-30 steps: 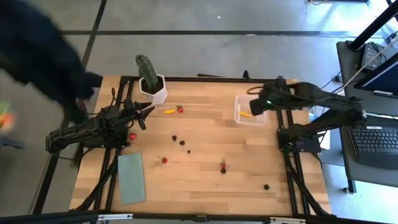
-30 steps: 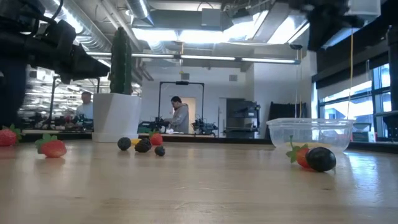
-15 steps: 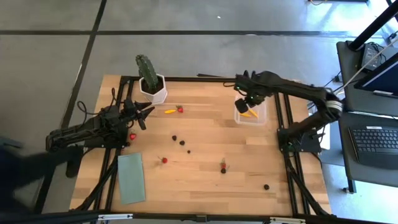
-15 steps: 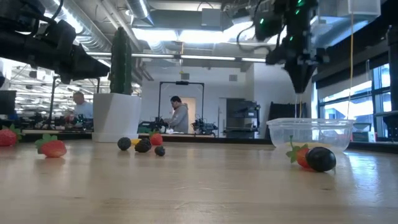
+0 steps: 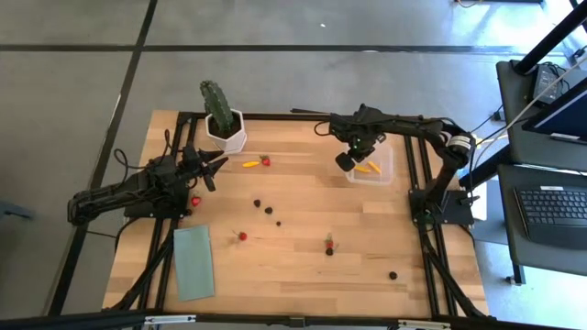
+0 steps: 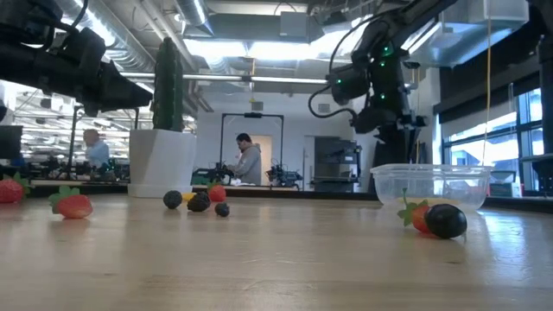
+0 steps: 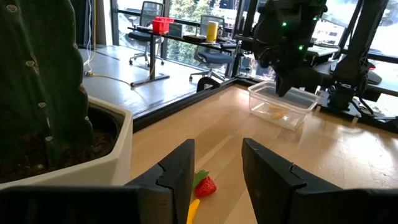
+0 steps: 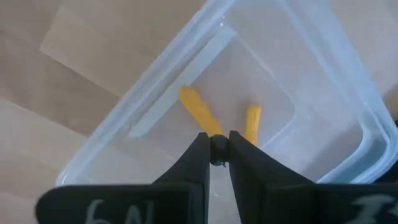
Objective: Pick and placing Produce into tupperware
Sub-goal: Put the bottom black blueberry into the transparent bin, then put the bottom black cherry into the transparent bin
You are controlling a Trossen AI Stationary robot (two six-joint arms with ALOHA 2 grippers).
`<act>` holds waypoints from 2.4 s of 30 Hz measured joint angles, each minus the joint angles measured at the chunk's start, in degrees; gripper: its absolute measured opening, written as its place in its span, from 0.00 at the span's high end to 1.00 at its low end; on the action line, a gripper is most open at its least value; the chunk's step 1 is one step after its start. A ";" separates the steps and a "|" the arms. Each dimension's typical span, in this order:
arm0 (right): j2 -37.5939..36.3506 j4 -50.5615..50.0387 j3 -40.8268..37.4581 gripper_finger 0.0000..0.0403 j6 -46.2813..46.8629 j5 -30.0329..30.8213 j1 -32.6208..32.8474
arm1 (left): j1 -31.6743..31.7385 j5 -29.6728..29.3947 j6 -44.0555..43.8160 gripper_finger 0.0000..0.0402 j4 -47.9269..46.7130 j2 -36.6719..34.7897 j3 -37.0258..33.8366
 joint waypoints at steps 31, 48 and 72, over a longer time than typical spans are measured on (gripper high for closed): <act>-7.25 -4.18 -0.03 0.69 0.81 11.31 5.27 | -0.01 -0.01 0.50 0.69 0.00 -0.01 0.00; -36.65 -18.00 -0.02 0.50 43.16 9.30 39.21 | 0.00 0.00 0.31 0.69 0.00 -0.02 0.00; -17.84 -14.72 -0.02 0.24 85.09 23.30 92.32 | 0.01 1.71 -2.97 0.69 -0.05 -0.01 -0.02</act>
